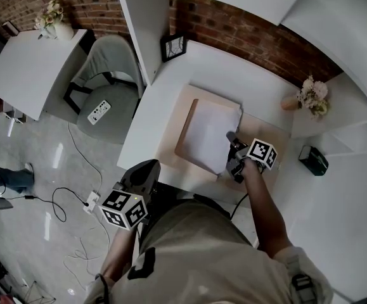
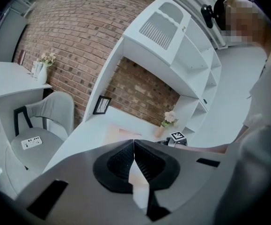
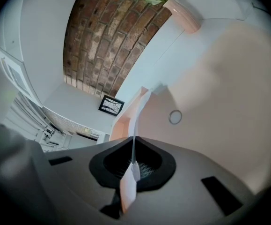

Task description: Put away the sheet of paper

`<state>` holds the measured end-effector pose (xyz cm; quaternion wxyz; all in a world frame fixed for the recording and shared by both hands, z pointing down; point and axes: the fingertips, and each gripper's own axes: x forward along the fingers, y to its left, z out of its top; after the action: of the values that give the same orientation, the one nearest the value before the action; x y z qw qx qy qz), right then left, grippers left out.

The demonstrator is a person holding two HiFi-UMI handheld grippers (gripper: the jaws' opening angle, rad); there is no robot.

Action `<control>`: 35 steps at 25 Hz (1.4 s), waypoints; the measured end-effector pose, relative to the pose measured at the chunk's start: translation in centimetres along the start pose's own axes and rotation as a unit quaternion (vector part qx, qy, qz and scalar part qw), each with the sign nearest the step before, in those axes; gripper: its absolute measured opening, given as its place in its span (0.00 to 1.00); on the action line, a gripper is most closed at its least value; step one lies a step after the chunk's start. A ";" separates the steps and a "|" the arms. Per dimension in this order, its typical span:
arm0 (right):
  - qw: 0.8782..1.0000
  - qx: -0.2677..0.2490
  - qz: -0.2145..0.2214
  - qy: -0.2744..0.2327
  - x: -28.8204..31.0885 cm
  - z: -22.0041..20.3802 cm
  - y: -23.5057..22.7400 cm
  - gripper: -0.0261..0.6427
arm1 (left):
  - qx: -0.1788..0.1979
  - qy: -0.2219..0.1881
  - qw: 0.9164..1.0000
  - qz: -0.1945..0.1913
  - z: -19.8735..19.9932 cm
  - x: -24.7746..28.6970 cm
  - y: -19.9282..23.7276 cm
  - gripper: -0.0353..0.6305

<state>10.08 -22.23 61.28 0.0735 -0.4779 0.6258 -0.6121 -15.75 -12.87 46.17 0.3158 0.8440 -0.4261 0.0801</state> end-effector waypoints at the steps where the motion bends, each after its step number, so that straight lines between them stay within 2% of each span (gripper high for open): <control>1: 1.000 0.000 0.000 0.001 0.1 0.0 0.0 0.08 | -0.001 0.000 1.000 0.000 0.0 0.0 0.1 0.08; 18: 1.000 0.007 -0.001 0.014 1.9 -0.2 0.6 0.08 | -0.009 0.006 1.000 0.001 -0.2 0.6 0.6 0.08; 35: 0.999 0.012 0.016 0.028 4.3 -1.1 2.1 0.08 | -0.009 0.013 1.000 0.003 -0.1 0.3 1.3 0.08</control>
<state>5.97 -24.84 61.88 0.0719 -0.4497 0.6275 -0.6315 -16.54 -13.63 46.96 0.3287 0.8388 -0.4250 0.0877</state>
